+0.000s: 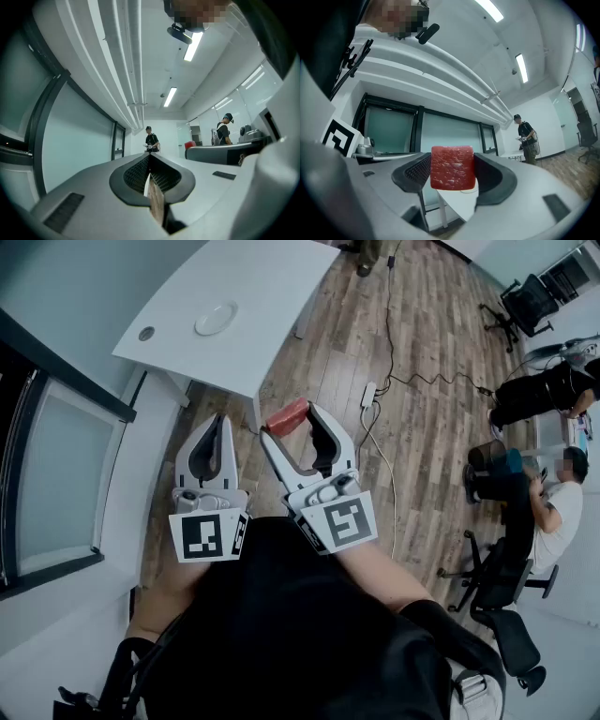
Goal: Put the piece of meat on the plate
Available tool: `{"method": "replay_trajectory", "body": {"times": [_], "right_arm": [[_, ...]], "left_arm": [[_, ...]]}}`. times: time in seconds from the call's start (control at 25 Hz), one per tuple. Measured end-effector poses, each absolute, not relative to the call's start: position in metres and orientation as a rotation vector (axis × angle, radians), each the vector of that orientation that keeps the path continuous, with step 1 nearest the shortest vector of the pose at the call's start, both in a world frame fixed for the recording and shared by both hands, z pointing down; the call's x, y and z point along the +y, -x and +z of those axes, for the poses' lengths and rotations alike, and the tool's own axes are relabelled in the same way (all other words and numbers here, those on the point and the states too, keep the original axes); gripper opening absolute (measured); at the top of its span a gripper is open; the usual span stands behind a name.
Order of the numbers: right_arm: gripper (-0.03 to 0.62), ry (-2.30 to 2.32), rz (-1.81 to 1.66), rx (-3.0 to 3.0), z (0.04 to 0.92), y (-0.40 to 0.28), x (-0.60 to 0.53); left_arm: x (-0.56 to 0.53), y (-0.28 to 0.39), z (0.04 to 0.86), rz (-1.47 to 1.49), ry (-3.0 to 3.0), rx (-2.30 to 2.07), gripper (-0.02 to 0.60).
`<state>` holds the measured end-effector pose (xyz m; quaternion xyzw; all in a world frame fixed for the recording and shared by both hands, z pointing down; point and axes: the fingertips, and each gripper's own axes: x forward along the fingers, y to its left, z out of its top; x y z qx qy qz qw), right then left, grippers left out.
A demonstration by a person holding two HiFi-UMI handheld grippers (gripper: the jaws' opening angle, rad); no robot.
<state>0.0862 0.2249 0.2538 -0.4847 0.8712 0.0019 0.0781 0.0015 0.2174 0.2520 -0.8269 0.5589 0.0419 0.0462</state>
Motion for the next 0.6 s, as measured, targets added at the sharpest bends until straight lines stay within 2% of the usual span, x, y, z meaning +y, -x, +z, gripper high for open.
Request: {"method": "replay_trajectory", "body": {"times": [0.4,0.6], "right_arm": [[0.288,1.474,-0.003,2.601,0.249,-0.079,0.243],[0.288,1.459,-0.004,2.596,0.256,-0.043,0.247]], "left_arm": [[0.236,0.004,0.252,0.093,2.548,1.704,0.005],[0.243,0.040,0.263,0.090,2.579,1.696,0.005]]}}
